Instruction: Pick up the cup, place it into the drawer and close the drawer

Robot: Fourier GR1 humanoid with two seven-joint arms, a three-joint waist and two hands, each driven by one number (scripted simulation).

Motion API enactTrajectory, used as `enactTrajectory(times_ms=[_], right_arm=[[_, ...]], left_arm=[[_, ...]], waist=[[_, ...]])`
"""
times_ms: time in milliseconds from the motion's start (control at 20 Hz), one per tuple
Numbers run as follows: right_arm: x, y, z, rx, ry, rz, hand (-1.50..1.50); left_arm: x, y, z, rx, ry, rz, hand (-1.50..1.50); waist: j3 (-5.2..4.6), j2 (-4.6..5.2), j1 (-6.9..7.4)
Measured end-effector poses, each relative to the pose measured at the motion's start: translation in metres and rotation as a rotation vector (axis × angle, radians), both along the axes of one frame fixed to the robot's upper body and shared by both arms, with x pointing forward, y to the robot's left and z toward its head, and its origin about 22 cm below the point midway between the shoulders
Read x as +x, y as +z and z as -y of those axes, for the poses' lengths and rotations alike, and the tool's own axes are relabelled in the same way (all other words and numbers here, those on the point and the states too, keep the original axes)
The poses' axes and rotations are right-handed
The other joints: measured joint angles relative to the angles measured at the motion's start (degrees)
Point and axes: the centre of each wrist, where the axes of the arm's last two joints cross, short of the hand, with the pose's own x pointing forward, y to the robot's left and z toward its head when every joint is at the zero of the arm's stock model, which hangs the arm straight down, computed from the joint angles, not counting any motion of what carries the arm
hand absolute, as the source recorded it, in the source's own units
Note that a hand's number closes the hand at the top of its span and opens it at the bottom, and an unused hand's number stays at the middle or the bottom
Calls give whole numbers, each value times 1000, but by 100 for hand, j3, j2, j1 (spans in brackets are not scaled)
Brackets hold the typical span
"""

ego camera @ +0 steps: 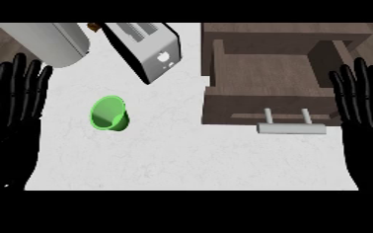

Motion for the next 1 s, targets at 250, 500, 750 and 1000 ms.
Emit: enactTrajectory(times_ms=[250,500,750,1000], right_arm=[[1,7,-9,-11,41,-8,-150],[8,-1,-14,29,111,-54,-150],[12,0,-14,48,131,-79,-150],[13,1,-15,52,132,-85,-150]], left_arm=[[15,-1,-8,-15,-52,-3,-150],[38,-17,-6,-149,-137,-105,-150],[51,-25,-9,-208,-166,-150,-150],[56,-31,-2,-225,-180,-160,-150]], waist=[[-3,46,-68],[-4,70,-94],[-4,67,-90],[-4,62,-88]])
